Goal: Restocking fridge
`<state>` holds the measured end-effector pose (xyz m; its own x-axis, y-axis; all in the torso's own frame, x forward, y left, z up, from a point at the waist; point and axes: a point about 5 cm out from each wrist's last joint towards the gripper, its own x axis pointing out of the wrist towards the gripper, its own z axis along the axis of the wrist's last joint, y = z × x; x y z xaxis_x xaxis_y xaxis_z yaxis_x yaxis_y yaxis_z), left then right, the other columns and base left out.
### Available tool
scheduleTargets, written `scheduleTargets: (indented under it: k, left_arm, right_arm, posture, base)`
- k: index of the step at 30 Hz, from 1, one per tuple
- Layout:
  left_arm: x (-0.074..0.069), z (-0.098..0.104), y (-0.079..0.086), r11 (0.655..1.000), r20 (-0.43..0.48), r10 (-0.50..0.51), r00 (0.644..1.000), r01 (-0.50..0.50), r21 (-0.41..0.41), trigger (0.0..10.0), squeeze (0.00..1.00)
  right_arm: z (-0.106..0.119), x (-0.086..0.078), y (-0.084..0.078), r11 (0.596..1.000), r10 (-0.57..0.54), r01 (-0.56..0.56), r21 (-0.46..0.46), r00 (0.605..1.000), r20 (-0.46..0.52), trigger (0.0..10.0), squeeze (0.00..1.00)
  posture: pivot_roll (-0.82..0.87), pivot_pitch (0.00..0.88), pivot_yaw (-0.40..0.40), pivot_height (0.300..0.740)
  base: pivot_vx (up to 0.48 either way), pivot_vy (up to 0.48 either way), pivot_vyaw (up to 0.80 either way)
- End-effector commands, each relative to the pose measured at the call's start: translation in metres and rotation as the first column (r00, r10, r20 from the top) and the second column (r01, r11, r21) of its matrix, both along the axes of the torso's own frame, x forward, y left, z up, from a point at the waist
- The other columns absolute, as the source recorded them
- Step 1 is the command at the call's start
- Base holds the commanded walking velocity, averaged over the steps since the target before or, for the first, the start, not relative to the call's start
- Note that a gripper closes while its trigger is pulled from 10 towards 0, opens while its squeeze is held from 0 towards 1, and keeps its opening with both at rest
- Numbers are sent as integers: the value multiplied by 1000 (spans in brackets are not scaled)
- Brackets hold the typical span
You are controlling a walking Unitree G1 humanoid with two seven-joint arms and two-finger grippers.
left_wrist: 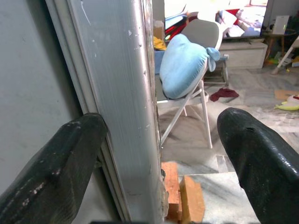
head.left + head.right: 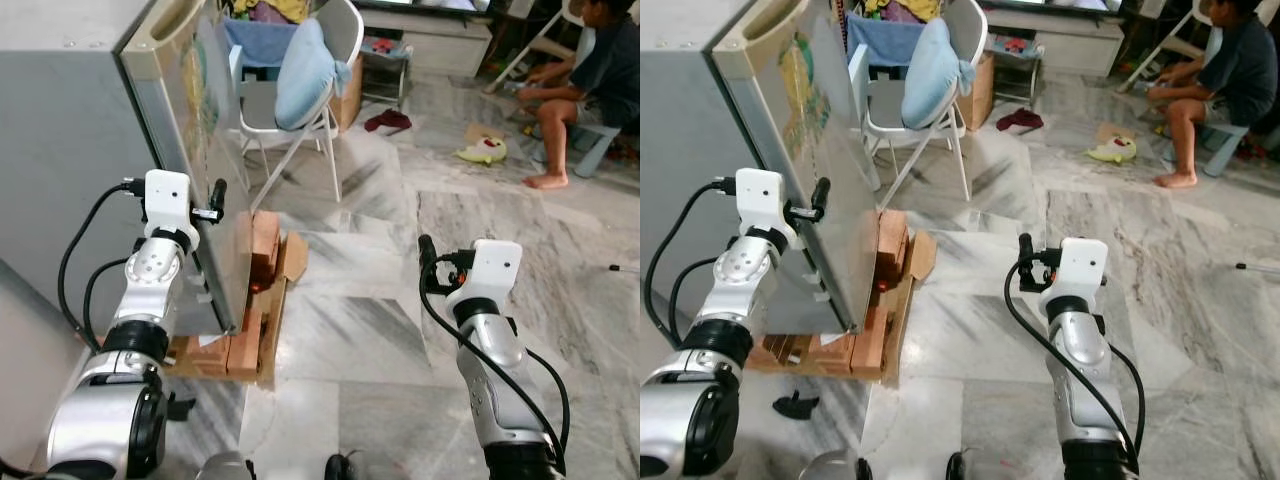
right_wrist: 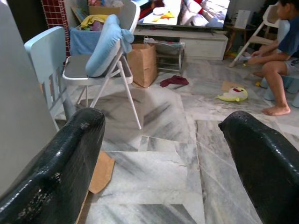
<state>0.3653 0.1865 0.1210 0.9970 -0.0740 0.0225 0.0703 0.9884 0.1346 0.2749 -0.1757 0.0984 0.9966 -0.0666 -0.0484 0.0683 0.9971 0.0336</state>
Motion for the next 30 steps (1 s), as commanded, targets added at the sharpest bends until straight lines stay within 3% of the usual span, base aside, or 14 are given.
scheduleTargets:
  k: [1,2,4,5,9,12,14,16,19,20,23,26,30]
  left_arm:
    - [8,10,-27,994,16,-109,994,108,32,10000,0]
    - [9,11,-32,991,16,-130,991,129,33,10000,0]
    - [10,20,-73,948,40,-317,948,315,56,10000,0]
    - [10,20,-73,948,40,-317,948,315,56,10000,0]
    - [-4,32,-137,796,90,-605,791,599,86,10000,0]
    - [-13,33,-156,731,96,-682,725,673,112,10000,0]
    - [-6,28,-143,789,73,-614,786,607,90,10000,0]
    - [-2,25,-134,818,54,-574,817,568,90,10000,0]
    - [4,22,-105,880,44,-473,880,469,77,10000,0]
    - [6,22,-86,910,51,-414,909,410,67,10000,0]
    - [6,21,-70,933,55,-359,932,357,46,10000,0]
    - [0,15,-42,961,76,-277,958,275,35,10000,0]
    - [-8,10,-27,974,85,-228,970,225,38,10000,0]
  right_arm:
    - [4,2,-1,1000,-3,3,-2,1000,13,10000,0]
    - [4,2,-1,1000,-3,3,-2,1000,13,10000,0]
    - [3,2,-1,1000,-5,5,0,1000,12,10000,0]
    - [3,2,-1,1000,-5,5,0,1000,12,10000,0]
    - [5,1,-3,1000,-16,16,3,1000,19,10000,0]
    - [8,-2,-3,1000,-27,27,13,999,38,10000,0]
    - [10,-3,-2,999,-32,31,17,998,52,10000,0]
    - [11,-4,-1,999,-32,31,21,998,56,10000,0]
    - [11,-5,-1,999,-29,28,16,998,62,10000,0]
    - [11,-5,-2,999,-30,29,17,998,60,10000,0]
    - [10,-6,-2,999,-31,30,19,998,58,10000,0]
    - [10,-5,-1,999,-28,27,22,998,50,10000,0]
    - [9,-5,-1,999,-27,26,19,999,43,10000,0]
  posture:
    - [-43,18,-48,740]
    - [-43,18,-48,740]
    - [-40,14,-51,740]
    - [-40,14,-51,740]
    - [-45,8,-50,740]
    - [-47,7,-48,740]
    - [-54,8,-43,740]
    - [-54,8,-43,740]
    - [-56,12,-43,740]
    - [-53,14,-44,740]
    - [-50,15,-46,740]
    - [-46,20,-50,740]
    - [-41,22,-55,740]
  base:
    - [0,0,0]
    - [0,0,0]
    - [0,0,0]
    - [0,0,0]
    - [0,0,0]
    - [0,0,0]
    - [0,0,0]
    - [0,0,0]
    - [0,0,0]
    - [0,0,0]
    - [0,0,0]
    - [0,0,0]
    - [0,0,-400]
